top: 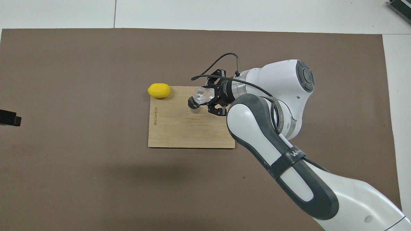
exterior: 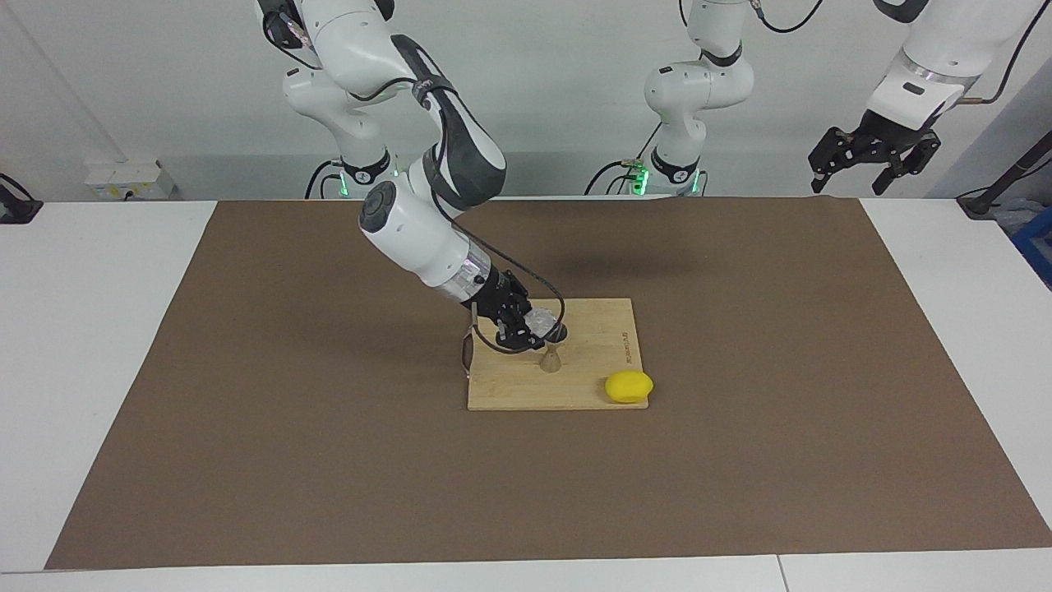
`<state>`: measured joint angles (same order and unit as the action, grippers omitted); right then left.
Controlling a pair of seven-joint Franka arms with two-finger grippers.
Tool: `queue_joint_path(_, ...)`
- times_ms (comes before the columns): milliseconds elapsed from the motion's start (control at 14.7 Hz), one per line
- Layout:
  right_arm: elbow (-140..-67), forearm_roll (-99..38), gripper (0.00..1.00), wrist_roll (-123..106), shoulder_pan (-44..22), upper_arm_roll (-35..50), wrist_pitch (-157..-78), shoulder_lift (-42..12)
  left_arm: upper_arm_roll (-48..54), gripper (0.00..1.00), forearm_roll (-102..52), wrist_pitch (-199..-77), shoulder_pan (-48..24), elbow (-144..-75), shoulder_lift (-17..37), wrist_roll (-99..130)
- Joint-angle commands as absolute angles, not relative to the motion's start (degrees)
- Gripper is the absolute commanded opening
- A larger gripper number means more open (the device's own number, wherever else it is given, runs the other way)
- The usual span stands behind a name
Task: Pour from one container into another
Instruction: 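Hold the glass tilted over the metal cup with the right gripper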
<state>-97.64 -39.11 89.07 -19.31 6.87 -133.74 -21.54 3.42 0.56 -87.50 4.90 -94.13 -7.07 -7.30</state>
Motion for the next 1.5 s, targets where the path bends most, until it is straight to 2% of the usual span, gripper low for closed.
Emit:
queue_joint_path(0,-97.21,-36.57,0.0,91.67,-19.78,6.5,-134.56,-21.53,3.34,1.0,1.14,-90.87,2.82,-95.27,-7.91,-3.43)
queue_joint_path(545,-97.21,-33.05,0.0,94.65,-20.74,6.5,-136.05,-21.62,2.73,1.0,1.14,-94.22,0.45,-94.57,-5.1,-2.99)
queue_joint_path(1429,-97.12,-26.37,0.0,97.91,-21.09,6.5,-135.53,-21.62,2.72,1.0,1.23,-96.24,0.26,-95.1,-5.1,2.55)
